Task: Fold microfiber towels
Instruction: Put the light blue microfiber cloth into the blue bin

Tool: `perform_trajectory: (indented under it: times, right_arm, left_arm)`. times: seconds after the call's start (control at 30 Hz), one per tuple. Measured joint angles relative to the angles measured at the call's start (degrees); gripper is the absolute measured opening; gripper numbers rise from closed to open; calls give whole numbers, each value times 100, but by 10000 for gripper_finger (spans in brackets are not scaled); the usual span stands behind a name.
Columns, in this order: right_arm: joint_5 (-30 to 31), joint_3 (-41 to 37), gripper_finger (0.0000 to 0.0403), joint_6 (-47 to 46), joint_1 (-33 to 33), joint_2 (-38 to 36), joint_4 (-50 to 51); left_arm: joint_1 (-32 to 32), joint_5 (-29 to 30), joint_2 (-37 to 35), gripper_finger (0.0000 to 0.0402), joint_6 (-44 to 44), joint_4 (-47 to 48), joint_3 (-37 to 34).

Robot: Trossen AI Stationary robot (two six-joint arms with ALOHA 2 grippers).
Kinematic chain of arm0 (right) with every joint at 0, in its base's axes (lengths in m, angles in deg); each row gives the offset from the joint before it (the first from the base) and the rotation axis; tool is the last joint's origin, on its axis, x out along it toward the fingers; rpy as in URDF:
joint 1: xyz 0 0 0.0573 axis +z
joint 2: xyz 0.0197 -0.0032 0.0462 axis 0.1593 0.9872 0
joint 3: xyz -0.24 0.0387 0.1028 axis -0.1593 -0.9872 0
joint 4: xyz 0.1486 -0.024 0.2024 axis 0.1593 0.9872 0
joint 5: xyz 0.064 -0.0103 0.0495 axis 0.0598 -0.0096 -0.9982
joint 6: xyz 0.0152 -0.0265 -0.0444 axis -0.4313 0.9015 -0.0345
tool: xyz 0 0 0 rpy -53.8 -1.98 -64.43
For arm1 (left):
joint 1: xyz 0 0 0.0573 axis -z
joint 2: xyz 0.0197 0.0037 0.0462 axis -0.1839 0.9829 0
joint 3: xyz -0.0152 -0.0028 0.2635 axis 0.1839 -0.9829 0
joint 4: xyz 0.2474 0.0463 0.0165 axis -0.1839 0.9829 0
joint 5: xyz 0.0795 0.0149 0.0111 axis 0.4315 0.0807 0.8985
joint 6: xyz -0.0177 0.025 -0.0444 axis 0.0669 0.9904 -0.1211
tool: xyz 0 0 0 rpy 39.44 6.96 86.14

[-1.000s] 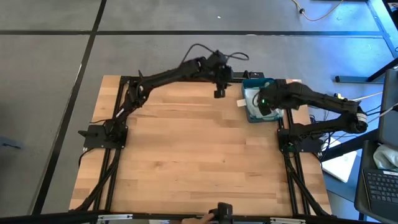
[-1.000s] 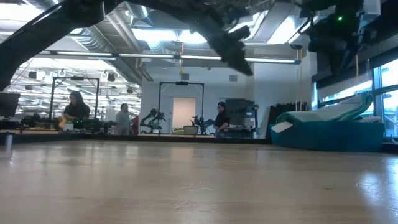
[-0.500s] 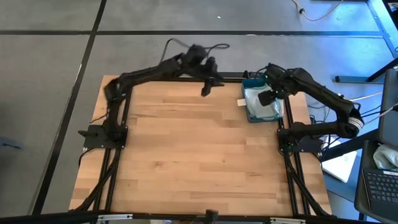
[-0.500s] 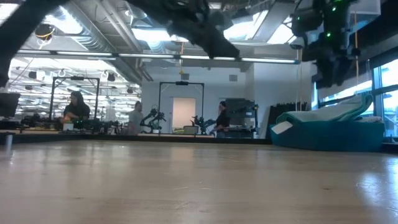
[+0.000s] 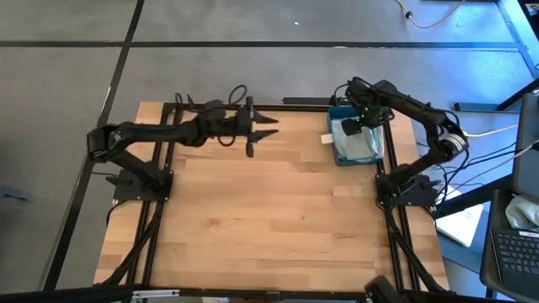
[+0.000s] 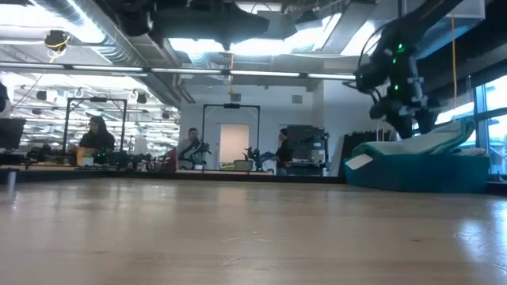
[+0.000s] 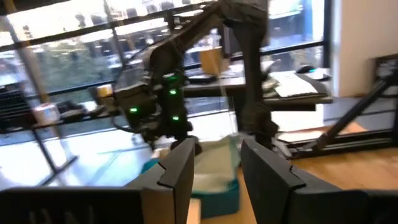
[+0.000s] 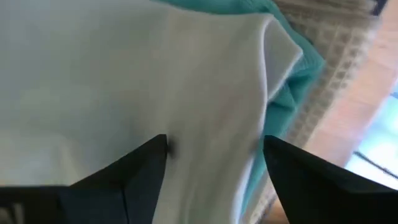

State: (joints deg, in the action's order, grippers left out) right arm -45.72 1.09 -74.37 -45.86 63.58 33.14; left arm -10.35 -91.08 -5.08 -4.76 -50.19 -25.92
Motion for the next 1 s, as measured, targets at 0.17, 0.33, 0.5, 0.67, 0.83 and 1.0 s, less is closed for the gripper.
perform_trajectory:
  times: [0.17,0.33,0.5,0.67,0.83,1.0]
  right_arm:
    - [-183,345,239,15,-155,400,-213]
    - [-361,664,210,-136,-227,572,-165]
    - [-332,621,189,-148,-295,844,267]
    - [-316,620,180,-161,-295,993,244]
    - [-343,620,180,-303,-295,998,240]
    - [-319,620,180,-314,-295,998,206]
  left_arm:
    - [-68,-12,-282,124,1,-1,-341]
    - [-153,-108,-265,124,3,82,-573]
    - [-292,-178,-267,124,-2,91,-727]
    - [-387,-558,-267,124,-114,133,-749]
    - [-387,-663,-267,124,-148,131,-749]
    - [-389,-726,-269,124,-149,146,-749]
